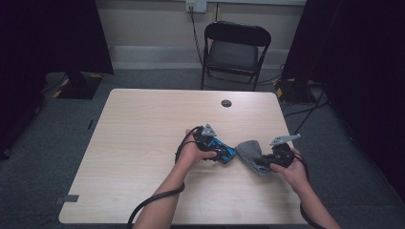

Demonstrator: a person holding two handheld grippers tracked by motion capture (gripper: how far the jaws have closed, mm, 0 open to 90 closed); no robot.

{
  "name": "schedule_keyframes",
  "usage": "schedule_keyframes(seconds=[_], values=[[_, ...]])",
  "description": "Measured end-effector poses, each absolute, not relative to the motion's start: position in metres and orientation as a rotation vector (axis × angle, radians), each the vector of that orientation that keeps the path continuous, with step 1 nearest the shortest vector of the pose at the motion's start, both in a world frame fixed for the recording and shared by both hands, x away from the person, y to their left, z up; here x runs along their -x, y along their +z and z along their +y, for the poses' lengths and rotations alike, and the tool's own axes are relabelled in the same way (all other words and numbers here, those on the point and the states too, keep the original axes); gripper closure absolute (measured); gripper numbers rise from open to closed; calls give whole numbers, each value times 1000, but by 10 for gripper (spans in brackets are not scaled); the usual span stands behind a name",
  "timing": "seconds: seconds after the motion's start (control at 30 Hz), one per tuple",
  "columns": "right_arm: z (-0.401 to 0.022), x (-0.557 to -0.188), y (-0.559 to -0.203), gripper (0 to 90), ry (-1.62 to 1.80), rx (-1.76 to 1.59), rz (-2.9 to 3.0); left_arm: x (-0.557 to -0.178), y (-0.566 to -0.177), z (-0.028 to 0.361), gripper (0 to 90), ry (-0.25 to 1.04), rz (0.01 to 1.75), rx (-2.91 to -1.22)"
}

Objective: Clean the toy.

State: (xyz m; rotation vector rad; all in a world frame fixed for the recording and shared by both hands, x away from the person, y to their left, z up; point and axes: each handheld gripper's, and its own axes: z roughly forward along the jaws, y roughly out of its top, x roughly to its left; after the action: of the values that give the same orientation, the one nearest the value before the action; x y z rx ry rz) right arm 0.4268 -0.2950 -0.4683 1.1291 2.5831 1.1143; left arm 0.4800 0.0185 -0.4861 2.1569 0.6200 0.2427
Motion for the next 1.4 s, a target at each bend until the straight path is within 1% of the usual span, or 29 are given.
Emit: schedule_keyframes(seconds=[0.17, 0.3, 0.67, 0.83, 1.03, 1.3, 1.4], values=[[-299, -432, -459, 771, 1152, -1157, 2516, -480, -486, 19, 87, 242, 622, -2153], [-294, -443, -451, 771, 1181, -1184, 2444, -479, -487, 19, 87, 244, 619, -2146], [-256, -488, -441, 772, 1126, -1163, 2422, -480, -487, 19, 87, 238, 623, -2145], [-240, -505, -445, 772, 1100, -1160, 2438, -480, -487, 19, 87, 236, 626, -2142], [-218, -521, -457, 771, 1081, -1150, 2478, -480, -487, 19, 87, 239, 624, -2140], [-188, -528, -475, 767, 1089, -1096, 2535, -480, -488, 20, 87, 241, 620, -2139], [-178, -528, -478, 764, 1040, -1054, 2558, -480, -488, 20, 87, 242, 619, -2138]])
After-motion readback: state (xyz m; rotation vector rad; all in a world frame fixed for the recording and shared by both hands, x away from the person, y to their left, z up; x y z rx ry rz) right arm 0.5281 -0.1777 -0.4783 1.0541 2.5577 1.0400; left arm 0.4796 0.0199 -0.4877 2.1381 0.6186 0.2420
